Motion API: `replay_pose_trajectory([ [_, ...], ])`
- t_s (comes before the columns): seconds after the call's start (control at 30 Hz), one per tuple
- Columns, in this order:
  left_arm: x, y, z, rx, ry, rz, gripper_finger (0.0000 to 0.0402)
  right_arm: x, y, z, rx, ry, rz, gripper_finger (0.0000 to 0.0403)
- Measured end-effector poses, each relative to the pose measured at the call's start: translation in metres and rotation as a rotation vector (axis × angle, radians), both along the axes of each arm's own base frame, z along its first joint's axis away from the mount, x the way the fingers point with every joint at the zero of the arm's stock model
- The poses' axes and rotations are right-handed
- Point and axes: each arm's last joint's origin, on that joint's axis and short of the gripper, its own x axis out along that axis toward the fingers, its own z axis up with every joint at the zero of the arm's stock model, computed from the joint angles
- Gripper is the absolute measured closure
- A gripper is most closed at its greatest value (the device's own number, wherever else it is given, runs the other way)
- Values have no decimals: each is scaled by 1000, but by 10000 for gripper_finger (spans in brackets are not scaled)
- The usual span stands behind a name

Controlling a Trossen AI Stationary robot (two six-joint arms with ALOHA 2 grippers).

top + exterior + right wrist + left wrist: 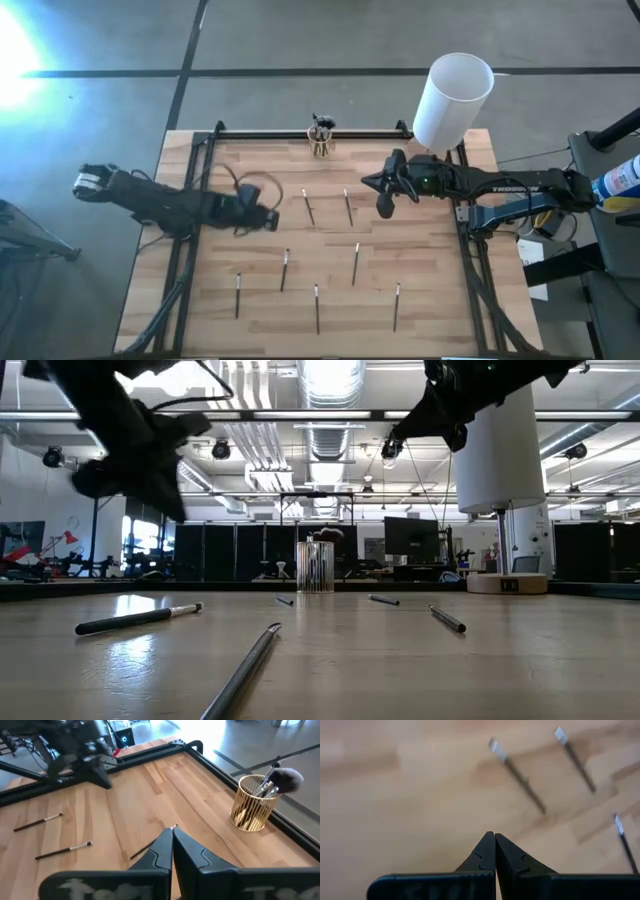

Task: Put items in baskets/containers
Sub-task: Put the black eyeshadow brush into the yellow pen holder

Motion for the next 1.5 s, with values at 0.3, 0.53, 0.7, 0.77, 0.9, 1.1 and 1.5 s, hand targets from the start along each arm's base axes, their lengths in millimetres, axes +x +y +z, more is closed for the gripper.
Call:
replay_pose_trajectory([
  [0.3,-19,-55,-3,-262,186,169,401,-1,0,1,-12,-1,5,394],
  [0.53,-12,-76,-24,-434,271,266,378,1,1,-1,-21,12,35,394],
  [0.7,-7,-82,-35,-502,319,293,325,1,1,-1,-33,15,43,394],
  [0.77,-8,-84,-41,-539,363,305,305,1,1,-1,-37,16,45,394],
  [0.9,-9,-87,-48,-573,415,342,281,1,1,-1,-37,16,44,394],
  [1.1,-6,-90,-55,-581,436,347,282,1,1,-1,-38,16,42,394],
  [1.5,-5,-100,-70,-589,508,345,326,1,1,-1,-44,17,44,394],
])
